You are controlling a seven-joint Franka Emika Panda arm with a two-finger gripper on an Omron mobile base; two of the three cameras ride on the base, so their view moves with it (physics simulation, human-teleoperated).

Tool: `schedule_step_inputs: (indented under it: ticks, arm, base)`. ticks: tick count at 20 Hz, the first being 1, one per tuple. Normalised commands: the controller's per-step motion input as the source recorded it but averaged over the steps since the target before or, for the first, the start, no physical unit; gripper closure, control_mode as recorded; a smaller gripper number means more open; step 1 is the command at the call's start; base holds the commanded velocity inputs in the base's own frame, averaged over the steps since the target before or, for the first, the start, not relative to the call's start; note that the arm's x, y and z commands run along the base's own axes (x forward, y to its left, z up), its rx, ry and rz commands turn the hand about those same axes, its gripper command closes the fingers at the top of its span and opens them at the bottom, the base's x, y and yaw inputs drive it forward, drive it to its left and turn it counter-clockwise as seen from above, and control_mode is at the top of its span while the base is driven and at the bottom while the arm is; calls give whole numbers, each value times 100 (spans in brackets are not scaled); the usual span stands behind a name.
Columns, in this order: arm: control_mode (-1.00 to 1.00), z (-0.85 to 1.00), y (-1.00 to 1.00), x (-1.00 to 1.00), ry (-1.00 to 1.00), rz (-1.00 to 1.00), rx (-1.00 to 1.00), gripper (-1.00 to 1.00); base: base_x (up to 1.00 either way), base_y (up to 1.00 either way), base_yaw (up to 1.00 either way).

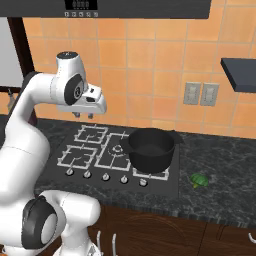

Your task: Put the lemon wedge and broccoli in the pot. Retrieve the spatula and lightly stir the vegetables in the pot.

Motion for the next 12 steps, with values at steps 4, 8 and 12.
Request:
schedule_step_inputs:
  ticks: [4,8,12]
  arm:
    - [-100,-14,4,-2,6,0,-3,-100]
    - [-100,-16,-27,5,5,6,-11,-100]
    - [-100,0,-100,-61,-22,18,2,-100]
  base:
    - [0,0,0]
    - [0,0,0]
    - [0,0,0]
